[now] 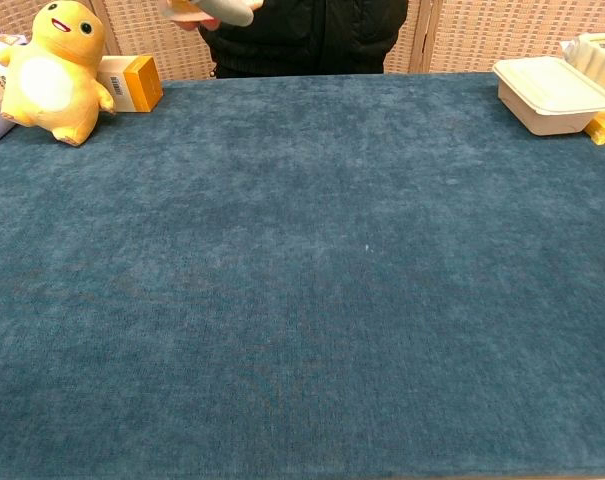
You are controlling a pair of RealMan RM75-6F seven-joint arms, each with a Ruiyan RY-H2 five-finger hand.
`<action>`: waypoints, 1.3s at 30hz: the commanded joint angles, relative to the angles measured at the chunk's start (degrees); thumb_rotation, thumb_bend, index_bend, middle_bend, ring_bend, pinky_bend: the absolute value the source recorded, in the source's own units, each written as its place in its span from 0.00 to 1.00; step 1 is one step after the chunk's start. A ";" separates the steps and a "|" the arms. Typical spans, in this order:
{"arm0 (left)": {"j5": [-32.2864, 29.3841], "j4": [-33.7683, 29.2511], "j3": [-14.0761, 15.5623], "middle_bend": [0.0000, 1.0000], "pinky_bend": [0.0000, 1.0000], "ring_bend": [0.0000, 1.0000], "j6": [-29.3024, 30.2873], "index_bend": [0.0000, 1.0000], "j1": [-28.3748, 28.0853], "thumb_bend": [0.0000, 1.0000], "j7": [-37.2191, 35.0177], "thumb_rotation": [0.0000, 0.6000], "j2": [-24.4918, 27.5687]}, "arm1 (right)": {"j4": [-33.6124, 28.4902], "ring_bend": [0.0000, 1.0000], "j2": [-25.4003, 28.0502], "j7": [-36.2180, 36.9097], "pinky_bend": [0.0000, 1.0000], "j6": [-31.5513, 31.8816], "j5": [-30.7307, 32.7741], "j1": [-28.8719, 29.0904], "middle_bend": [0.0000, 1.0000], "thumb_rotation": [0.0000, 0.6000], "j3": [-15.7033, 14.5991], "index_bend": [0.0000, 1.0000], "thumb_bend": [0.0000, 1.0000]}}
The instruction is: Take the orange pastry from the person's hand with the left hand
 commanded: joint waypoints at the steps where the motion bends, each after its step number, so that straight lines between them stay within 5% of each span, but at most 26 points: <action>1: 0.66 -1.11 -0.40 0.53 0.50 0.41 0.62 0.47 0.20 0.17 -0.12 1.00 0.53 | -0.03 0.00 0.01 -0.07 0.00 -0.02 0.05 0.01 0.03 1.00 0.01 0.10 0.04; 17: 6.41 -8.98 -1.51 0.53 0.50 0.41 2.79 0.47 2.04 0.18 -1.39 1.00 5.35 | -0.03 0.00 -0.05 -0.29 0.00 -0.51 0.50 0.15 0.03 1.00 -0.06 0.10 0.04; 23: 12.71 -10.38 4.06 0.53 0.50 0.41 2.56 0.47 6.61 0.18 -2.80 1.00 9.83 | -0.04 0.00 -0.12 -0.37 0.00 -0.58 0.50 0.18 0.03 1.00 -0.10 0.10 0.04; 31: 23.49 1.33 15.76 0.53 0.50 0.41 -0.27 0.47 16.35 0.18 -15.42 1.00 11.78 | -0.31 0.00 -0.33 -1.28 0.00 -0.94 0.63 0.24 0.03 1.00 -0.38 0.10 0.04; 39: 22.47 19.39 19.59 0.53 0.50 0.41 -8.22 0.47 20.30 0.18 -25.60 1.00 6.51 | -0.37 0.00 -0.58 -2.35 0.00 -1.71 0.81 0.46 0.03 1.00 -0.75 0.10 0.04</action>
